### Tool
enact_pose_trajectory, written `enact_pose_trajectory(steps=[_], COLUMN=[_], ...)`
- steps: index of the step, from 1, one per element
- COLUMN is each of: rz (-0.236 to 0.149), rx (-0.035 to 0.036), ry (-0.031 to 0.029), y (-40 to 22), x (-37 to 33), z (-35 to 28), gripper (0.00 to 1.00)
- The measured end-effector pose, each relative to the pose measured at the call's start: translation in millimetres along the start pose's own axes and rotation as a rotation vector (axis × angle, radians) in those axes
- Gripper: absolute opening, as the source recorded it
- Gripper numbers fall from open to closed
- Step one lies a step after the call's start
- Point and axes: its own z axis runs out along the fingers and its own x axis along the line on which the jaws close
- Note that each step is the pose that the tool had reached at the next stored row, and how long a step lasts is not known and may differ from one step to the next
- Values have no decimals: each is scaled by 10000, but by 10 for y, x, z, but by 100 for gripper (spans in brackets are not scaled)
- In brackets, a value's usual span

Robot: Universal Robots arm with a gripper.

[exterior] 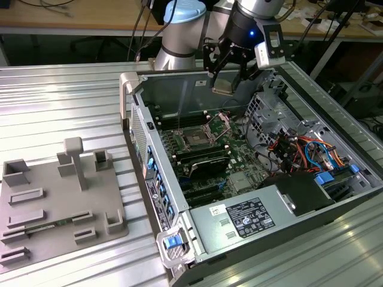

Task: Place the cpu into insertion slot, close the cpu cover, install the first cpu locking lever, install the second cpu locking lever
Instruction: 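Place the cpu into insertion slot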

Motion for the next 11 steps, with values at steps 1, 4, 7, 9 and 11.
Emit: enact_pose_trajectory(steps=[1,4,7,9,11], rz=[48,360,895,1183,1307], rx=[0,-3,-15,-20,-24], ry=[-4,-32,-80,-106,-117], y=[-1,-2,-2,-3,-9], x=[2,2,2,2,16], z=[0,2,10,13,15], gripper=[55,55,55,55,55])
